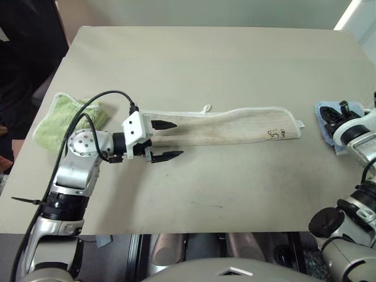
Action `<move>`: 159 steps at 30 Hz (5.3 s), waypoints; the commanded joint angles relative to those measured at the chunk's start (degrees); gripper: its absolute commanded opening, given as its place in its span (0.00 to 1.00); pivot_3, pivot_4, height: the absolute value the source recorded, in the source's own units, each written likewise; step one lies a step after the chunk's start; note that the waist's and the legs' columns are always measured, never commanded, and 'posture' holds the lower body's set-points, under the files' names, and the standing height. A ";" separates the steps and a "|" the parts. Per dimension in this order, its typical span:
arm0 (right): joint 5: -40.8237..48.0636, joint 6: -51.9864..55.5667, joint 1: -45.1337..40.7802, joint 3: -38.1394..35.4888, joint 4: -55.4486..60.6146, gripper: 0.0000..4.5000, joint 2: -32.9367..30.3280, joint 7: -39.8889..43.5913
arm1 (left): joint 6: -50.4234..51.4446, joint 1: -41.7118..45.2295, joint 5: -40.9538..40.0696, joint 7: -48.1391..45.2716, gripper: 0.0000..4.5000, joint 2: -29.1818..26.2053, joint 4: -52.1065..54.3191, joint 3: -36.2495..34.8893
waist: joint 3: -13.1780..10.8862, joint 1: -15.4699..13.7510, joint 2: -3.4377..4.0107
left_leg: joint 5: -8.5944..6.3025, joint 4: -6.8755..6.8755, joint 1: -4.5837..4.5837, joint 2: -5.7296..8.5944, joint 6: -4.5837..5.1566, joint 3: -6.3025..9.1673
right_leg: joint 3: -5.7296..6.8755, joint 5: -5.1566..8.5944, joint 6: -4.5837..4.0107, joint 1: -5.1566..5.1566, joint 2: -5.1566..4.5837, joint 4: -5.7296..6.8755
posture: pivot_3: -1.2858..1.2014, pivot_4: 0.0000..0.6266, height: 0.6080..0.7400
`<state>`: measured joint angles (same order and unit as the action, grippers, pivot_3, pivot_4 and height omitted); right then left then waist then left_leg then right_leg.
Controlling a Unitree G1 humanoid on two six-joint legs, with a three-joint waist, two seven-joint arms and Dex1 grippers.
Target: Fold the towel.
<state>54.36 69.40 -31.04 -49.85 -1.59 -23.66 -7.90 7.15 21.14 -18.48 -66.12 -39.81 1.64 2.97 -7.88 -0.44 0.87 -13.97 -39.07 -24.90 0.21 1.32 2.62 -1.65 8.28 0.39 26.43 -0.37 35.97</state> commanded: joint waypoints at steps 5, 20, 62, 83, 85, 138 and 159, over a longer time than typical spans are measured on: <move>6.88 5.44 5.84 -0.48 3.72 0.52 -0.16 0.45 | -0.81 -0.09 -0.14 0.10 0.92 -0.38 0.99 -1.02 | 0.00 -0.13 0.00 | 0.07 -0.06 -0.01 0.01 0.08 -0.04 | -0.02 -0.01 -0.01 -0.06 -0.02 -0.01 | 0.52 0.24 0.97; 24.77 7.13 12.16 0.40 6.50 1.00 4.23 -9.22 | -0.56 -0.31 -0.18 0.02 0.92 -0.75 1.34 -1.00 | 0.00 -0.05 0.00 | 0.09 -0.09 0.00 0.01 0.09 -0.06 | -0.04 -0.01 -0.02 -0.08 0.00 -0.01 | 0.52 0.24 0.97; 21.54 -10.92 9.86 9.46 -3.50 0.00 -10.83 -1.98 | -2.99 -0.42 0.82 0.19 0.92 0.06 -0.53 -0.37 | 0.05 -0.31 -0.08 | -0.58 -0.02 0.47 0.08 0.10 -0.09 | -0.12 0.30 0.19 -0.46 -0.07 -0.12 | 0.52 0.24 0.97; -26.05 -29.28 4.35 60.95 17.82 0.00 -27.56 40.88 | -2.88 -0.15 1.57 0.79 0.92 1.52 -0.05 0.41 | 0.04 0.33 -0.05 | -0.48 -0.12 0.53 -0.01 0.07 -0.09 | -0.03 0.28 0.16 -0.52 0.01 -0.07 | 0.52 0.24 0.97; -28.20 -29.36 2.36 61.58 15.21 0.00 -24.95 40.41 | -2.59 -0.44 1.62 1.06 0.92 1.52 0.51 0.29 | 0.04 0.31 -0.06 | -0.47 -0.12 0.52 -0.02 0.08 -0.08 | -0.02 0.28 0.16 -0.52 0.01 -0.06 | 0.52 0.24 0.97; -38.27 -29.84 10.71 49.18 13.36 0.23 -23.63 46.71 | -1.51 0.66 1.72 1.21 0.92 2.25 0.82 1.07 | 0.05 0.30 -0.06 | -0.23 -0.09 0.88 -0.01 0.07 -0.08 | -0.08 0.55 -0.23 -0.96 0.05 -0.08 | 0.52 0.24 0.97; -40.62 -31.84 12.83 46.11 9.65 0.15 -27.60 49.78 | -1.71 -0.86 1.58 1.80 0.92 1.73 1.58 0.45 | 0.05 0.05 -0.06 | -0.28 -0.07 0.85 0.00 0.05 -0.06 | -0.07 0.64 -0.24 -0.97 0.03 -0.10 | 0.52 0.24 0.97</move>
<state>13.86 38.55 -18.48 -1.90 7.34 -50.64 41.42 6.26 19.72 -16.37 -64.56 -37.74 2.03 4.73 -7.83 -0.38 0.81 -14.25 -39.14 -24.05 0.21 1.37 2.56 -1.73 8.92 0.15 25.46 -0.35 35.87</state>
